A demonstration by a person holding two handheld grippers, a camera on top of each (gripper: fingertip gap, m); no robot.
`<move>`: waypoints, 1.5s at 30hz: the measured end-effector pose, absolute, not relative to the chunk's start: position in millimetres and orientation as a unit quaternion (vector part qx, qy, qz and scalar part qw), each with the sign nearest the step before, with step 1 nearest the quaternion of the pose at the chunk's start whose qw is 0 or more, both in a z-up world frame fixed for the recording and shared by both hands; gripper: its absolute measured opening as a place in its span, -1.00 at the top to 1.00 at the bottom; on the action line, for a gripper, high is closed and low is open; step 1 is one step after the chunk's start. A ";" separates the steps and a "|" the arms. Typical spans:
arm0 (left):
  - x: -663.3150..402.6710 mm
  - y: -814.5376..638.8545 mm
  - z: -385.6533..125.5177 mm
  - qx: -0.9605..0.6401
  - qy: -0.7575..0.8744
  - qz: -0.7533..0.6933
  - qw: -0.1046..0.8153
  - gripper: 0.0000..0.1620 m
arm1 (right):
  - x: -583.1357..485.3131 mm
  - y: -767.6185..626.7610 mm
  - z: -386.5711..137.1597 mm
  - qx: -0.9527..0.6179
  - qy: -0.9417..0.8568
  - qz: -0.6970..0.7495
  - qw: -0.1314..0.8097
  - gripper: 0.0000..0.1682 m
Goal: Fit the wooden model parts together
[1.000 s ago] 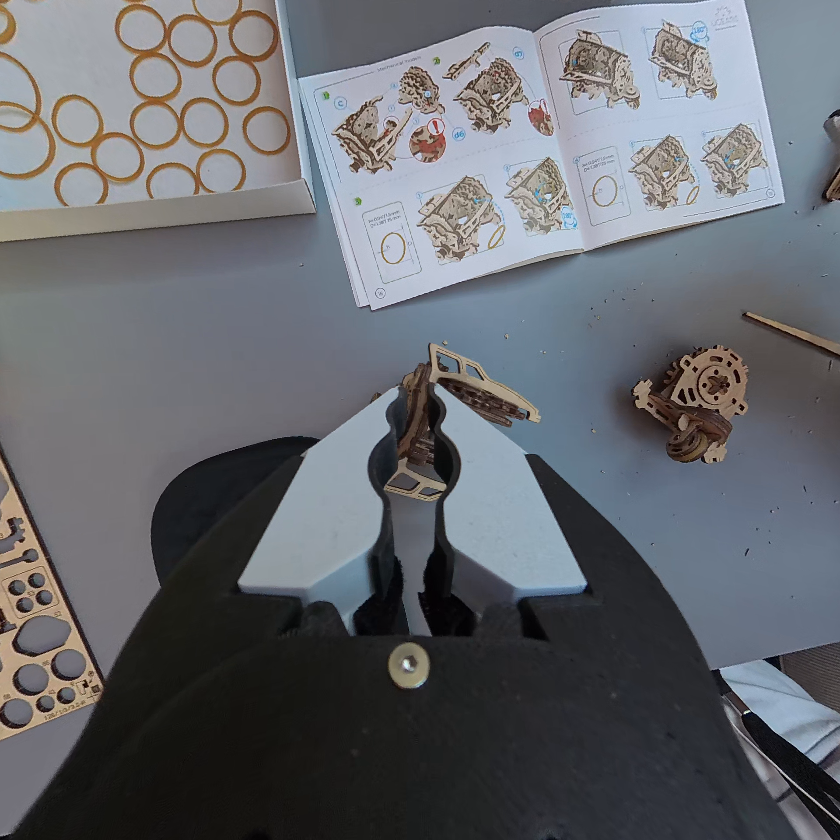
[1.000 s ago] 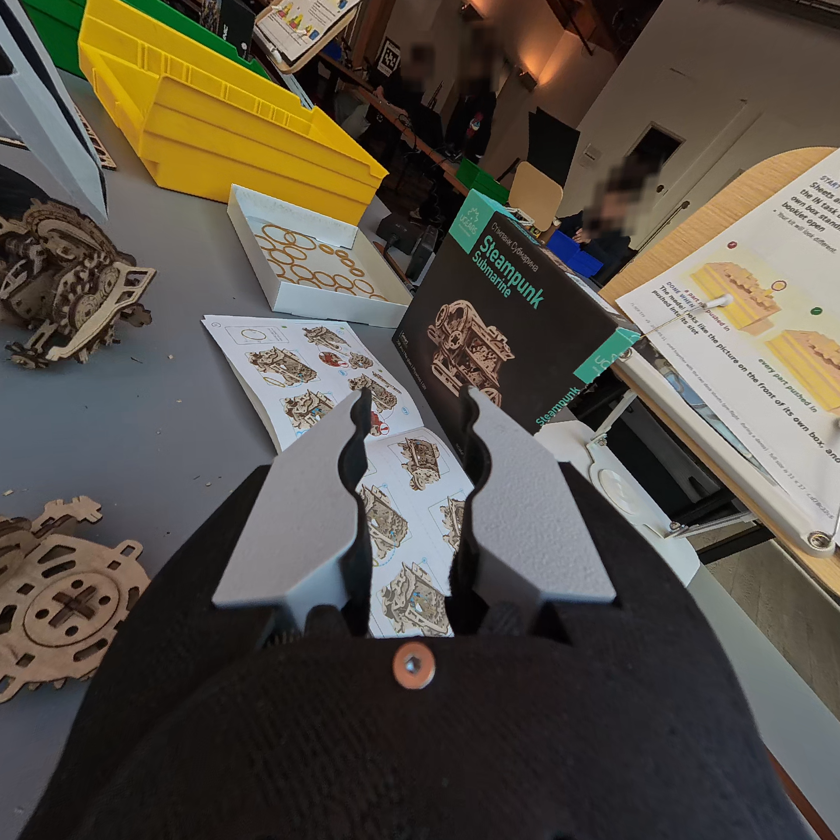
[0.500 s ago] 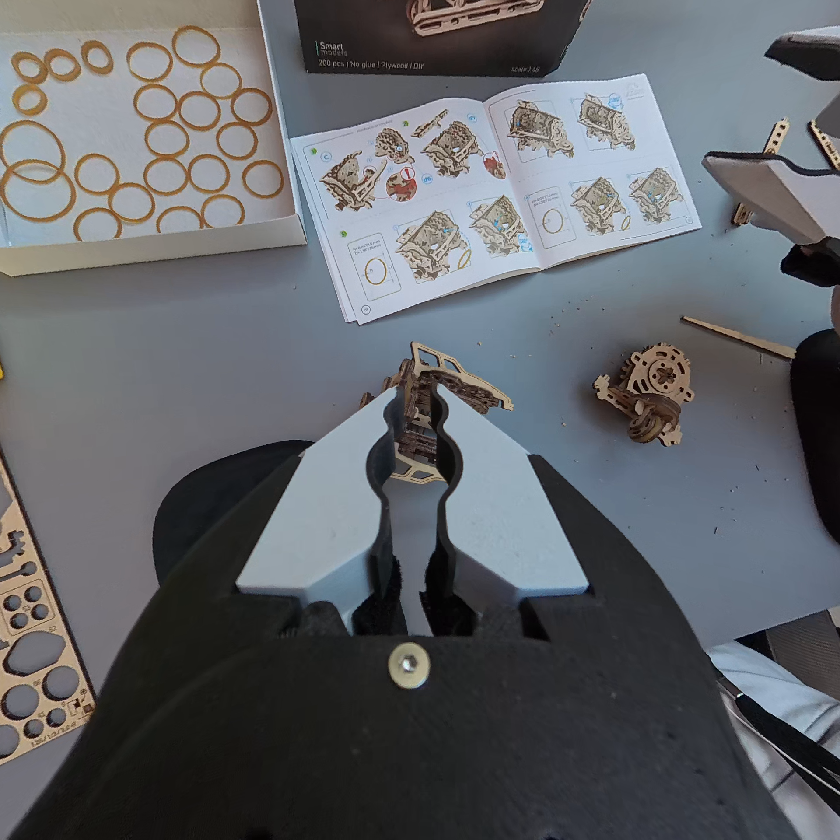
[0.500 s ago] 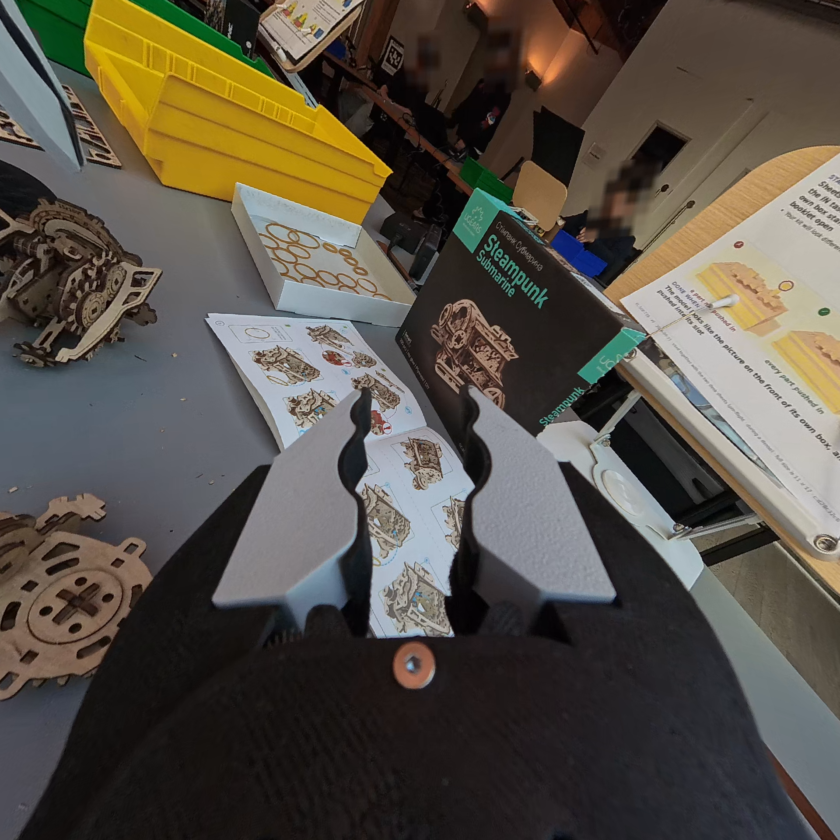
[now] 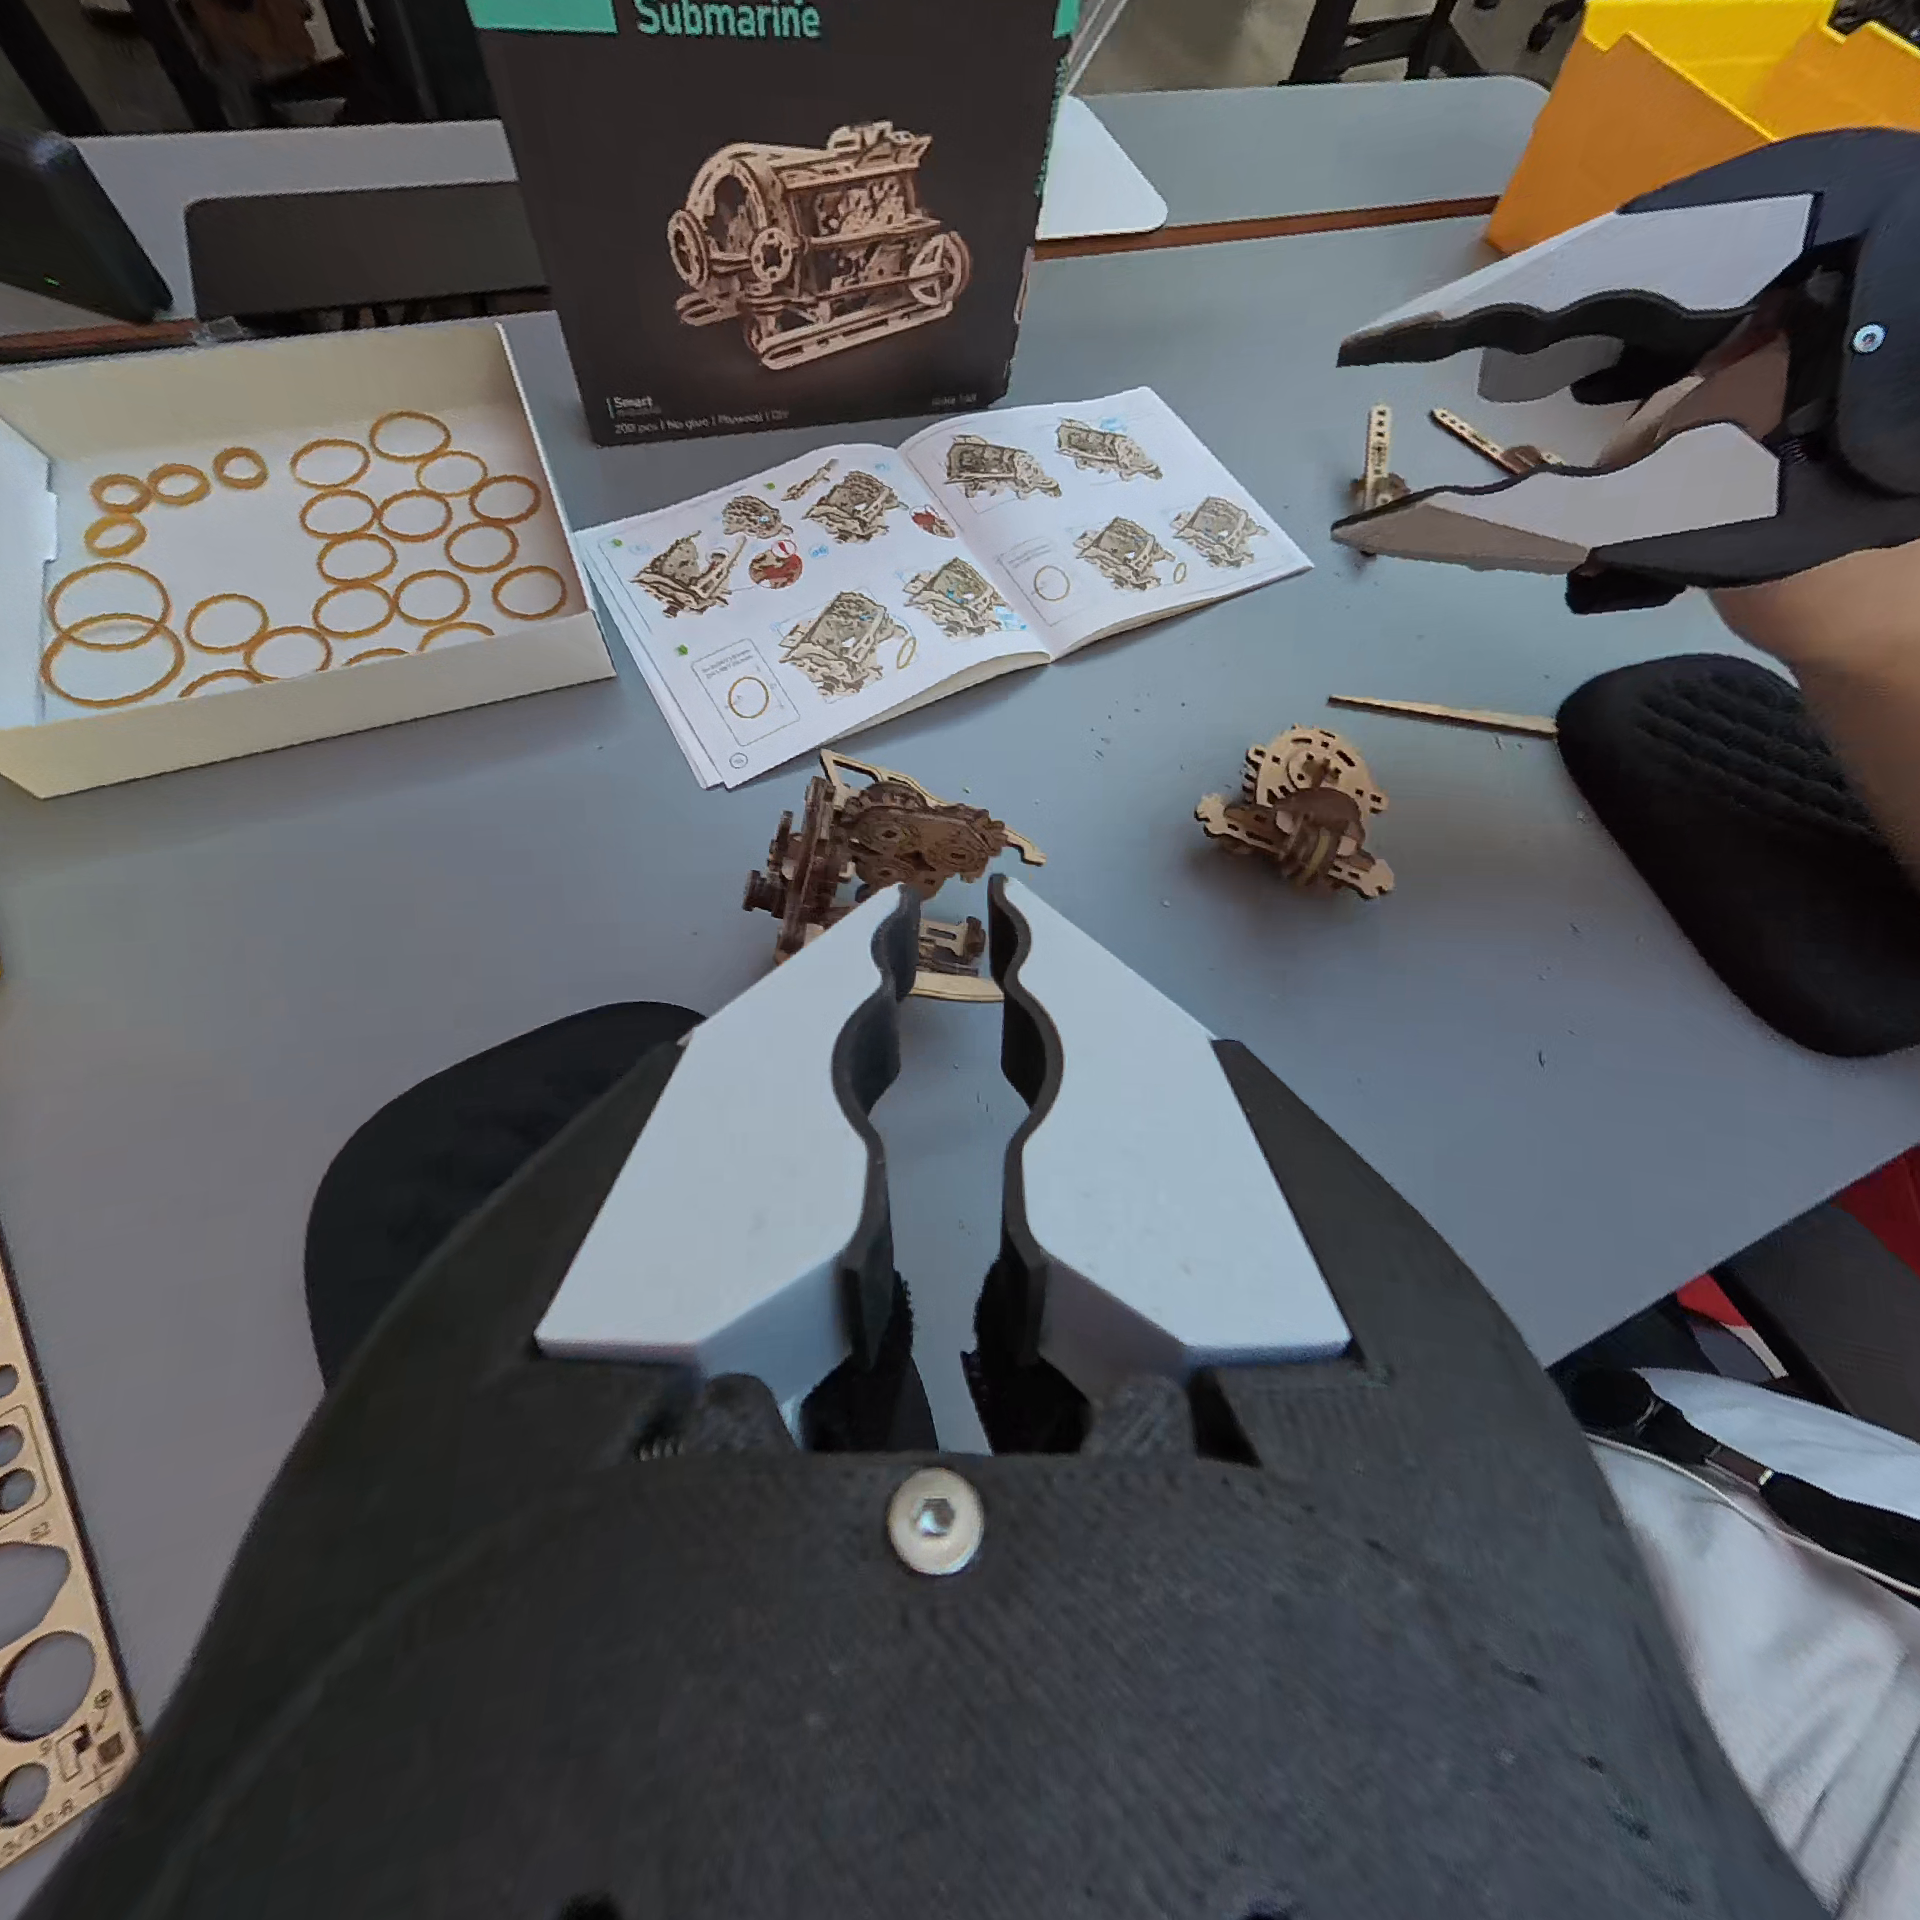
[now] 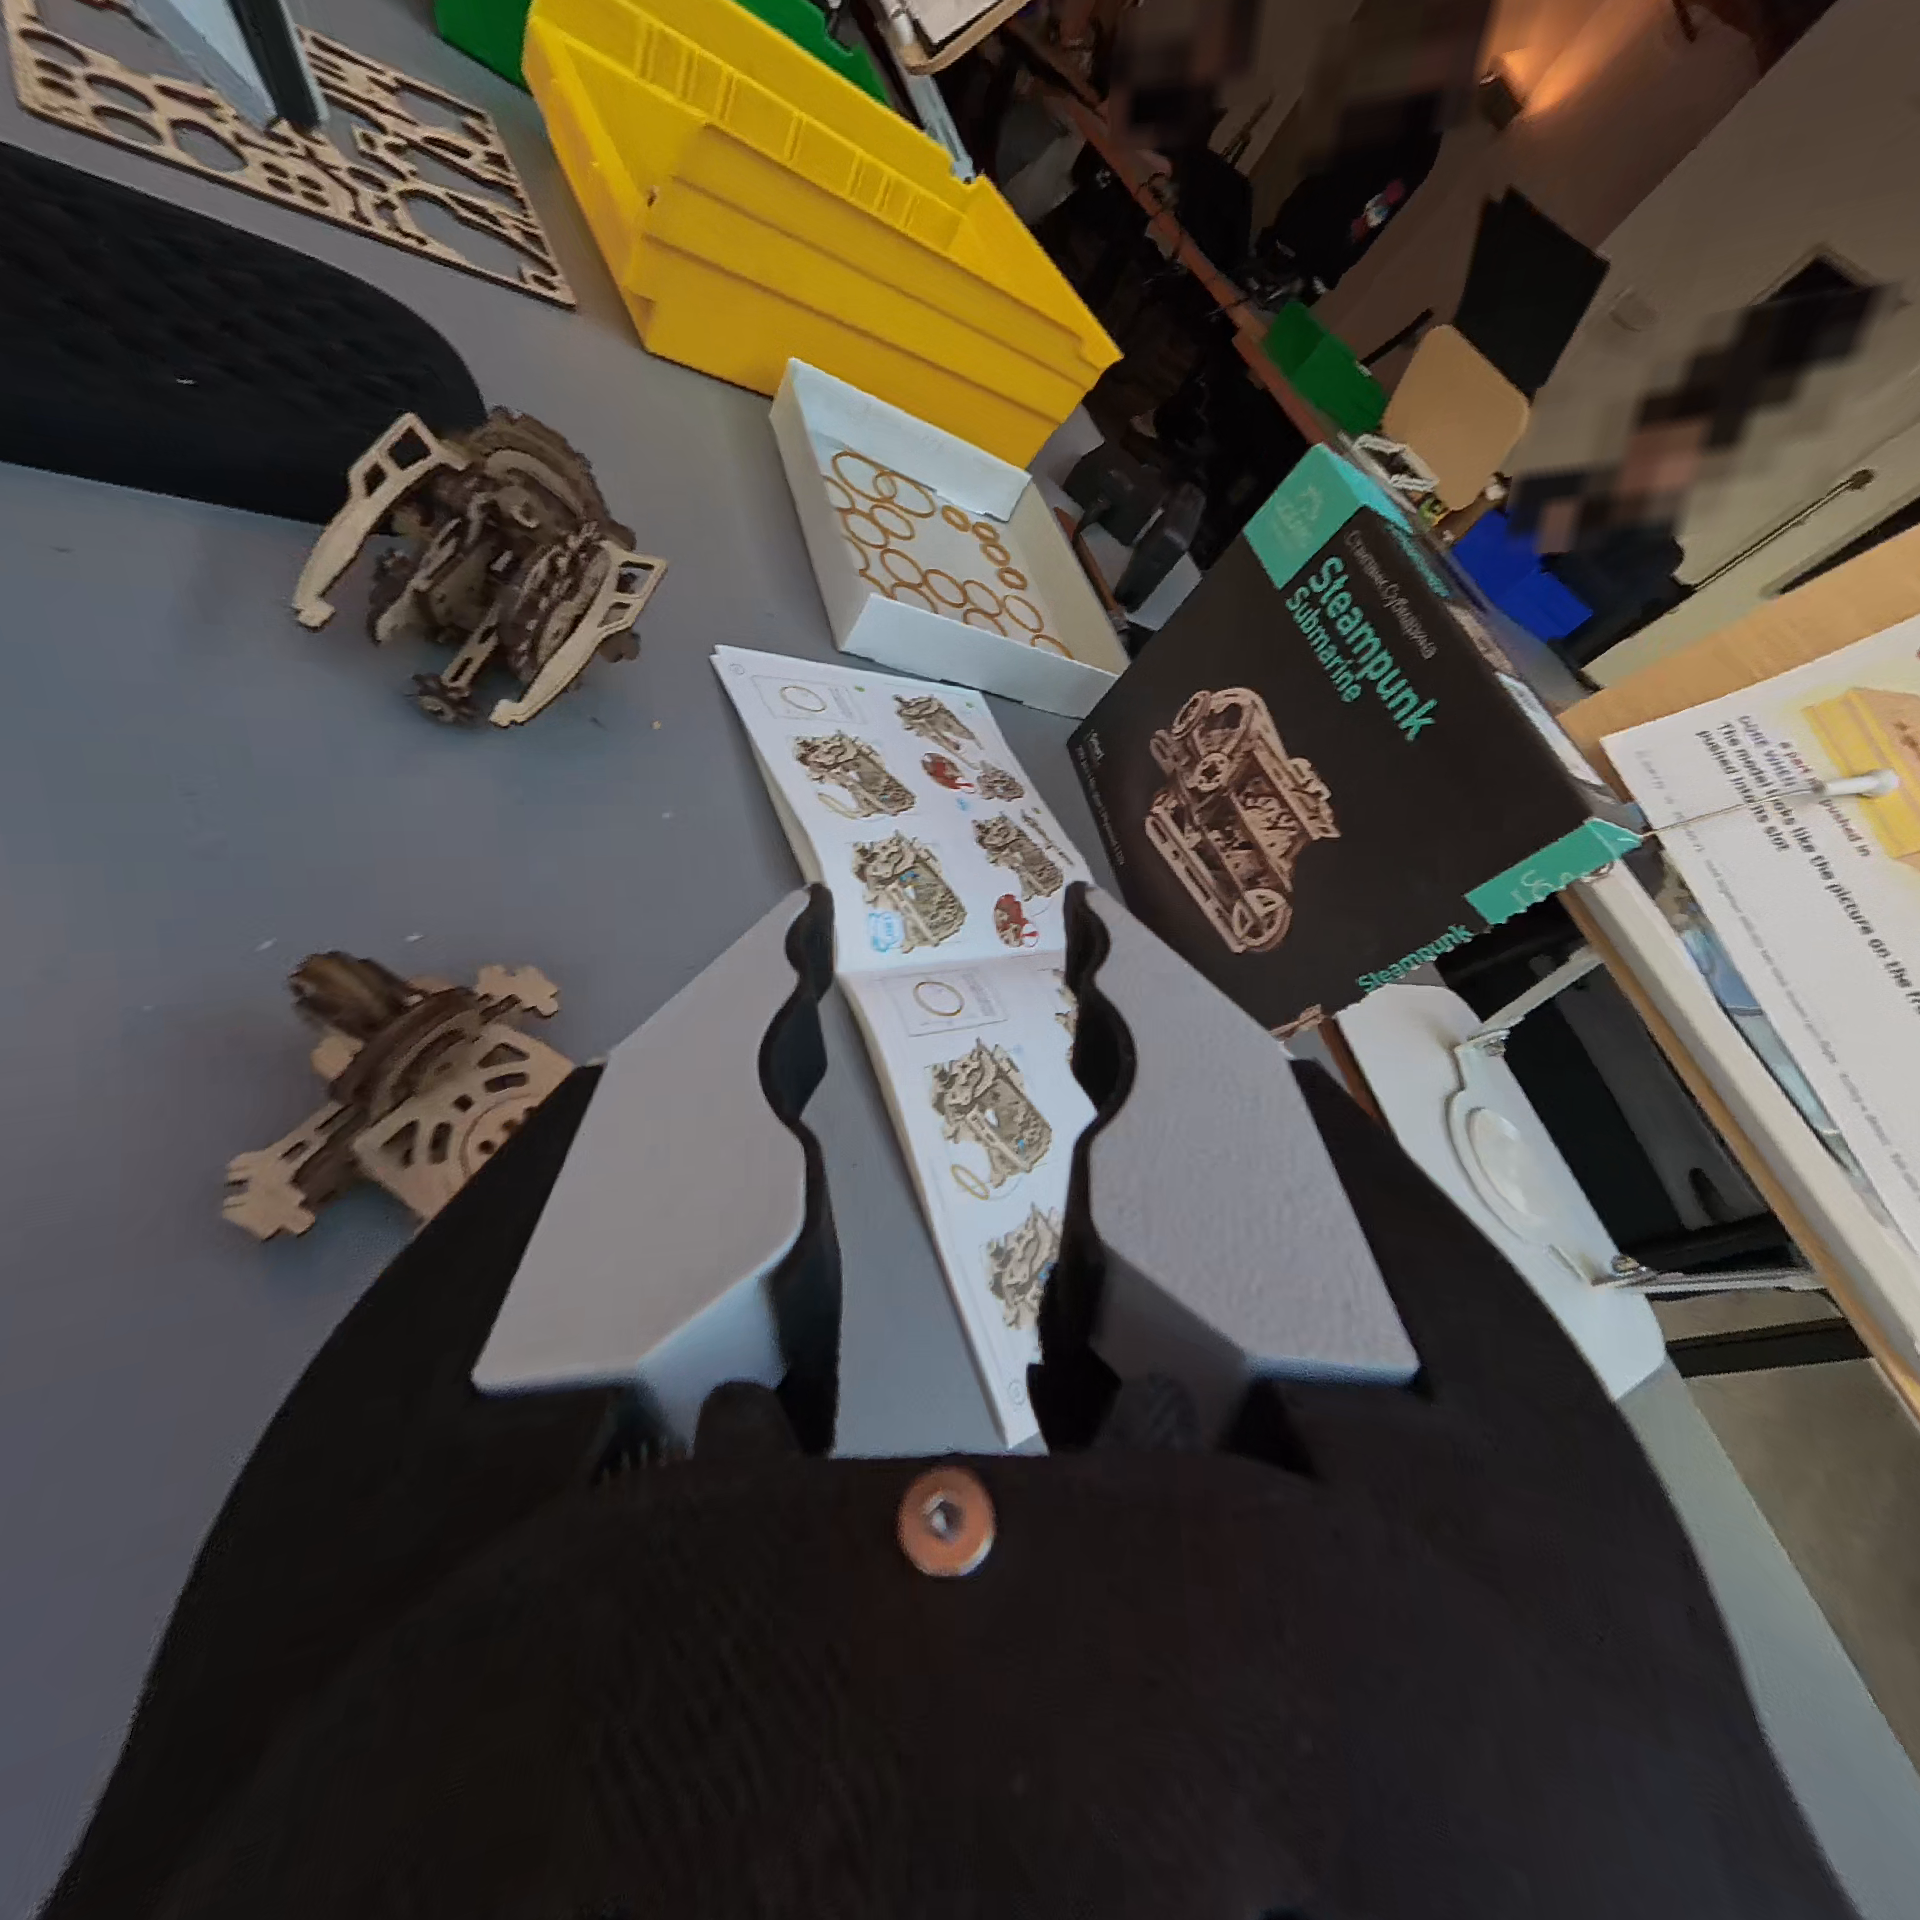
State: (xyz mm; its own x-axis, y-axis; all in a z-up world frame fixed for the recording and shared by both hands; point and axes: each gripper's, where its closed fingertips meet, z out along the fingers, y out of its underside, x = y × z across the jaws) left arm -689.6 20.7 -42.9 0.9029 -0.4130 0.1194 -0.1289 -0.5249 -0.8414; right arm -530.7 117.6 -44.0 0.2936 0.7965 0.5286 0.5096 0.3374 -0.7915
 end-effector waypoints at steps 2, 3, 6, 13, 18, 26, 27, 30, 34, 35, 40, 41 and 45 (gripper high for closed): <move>-684.3 10.2 -46.6 -0.855 0.175 -0.172 0.458 0.87 | -524.9 96.6 -46.0 -0.577 -0.584 0.147 0.552 0.47; -681.6 5.3 -47.9 -0.851 0.182 -0.181 0.458 0.87 | -522.6 83.1 -48.9 -0.584 -0.585 0.172 0.536 0.47; -670.4 -8.2 -53.3 -0.842 0.207 -0.200 0.457 0.88 | -508.9 55.6 -70.8 -0.667 -0.544 0.213 0.461 0.40; -648.8 -12.9 -59.6 -0.825 0.244 -0.235 0.452 0.89 | -536.5 16.7 -98.8 -0.697 -0.504 0.158 0.484 0.44; -646.1 -14.0 -62.5 -0.826 0.253 -0.252 0.437 0.89 | -546.0 22.9 -118.2 -0.725 -0.483 0.147 0.469 0.47; -650.9 -13.7 -65.2 -0.827 0.252 -0.255 0.434 0.89 | -542.5 40.2 -123.0 -0.725 -0.509 0.056 0.461 0.49; -650.3 -13.4 -65.0 -0.826 0.252 -0.256 0.434 0.89 | -542.4 41.1 -125.8 -0.727 -0.512 0.052 0.455 0.51; -648.0 -13.3 -65.5 -0.825 0.255 -0.258 0.434 0.89 | -542.3 42.4 -130.0 -0.721 -0.523 0.043 0.453 0.63; -645.6 -14.0 -66.8 -0.822 0.255 -0.269 0.432 0.90 | -541.9 40.5 -129.5 -0.710 -0.531 0.037 0.461 0.68; -644.7 -14.7 -66.8 -0.820 0.253 -0.277 0.431 0.90 | -541.9 38.7 -128.6 -0.706 -0.533 0.040 0.465 0.69; -637.7 -18.4 -63.5 -0.803 0.233 -0.351 0.421 0.88 | -547.0 15.3 -112.7 -0.658 -0.547 0.083 0.511 0.74; -635.5 -19.6 -62.3 -0.798 0.227 -0.371 0.416 0.87 | -548.8 7.9 -109.5 -0.642 -0.556 0.094 0.519 0.74; -628.3 -22.8 -57.3 -0.779 0.209 -0.439 0.396 0.82 | -553.1 -17.9 -87.4 -0.569 -0.577 0.118 0.574 0.74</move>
State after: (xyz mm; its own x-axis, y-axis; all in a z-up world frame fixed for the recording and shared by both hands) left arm -628.3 -22.8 -57.3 0.5263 -0.6737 0.5188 0.0223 -0.5989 -0.8005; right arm -553.1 -17.9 -87.4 0.3068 0.7920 0.5278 0.5211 0.3243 -0.7895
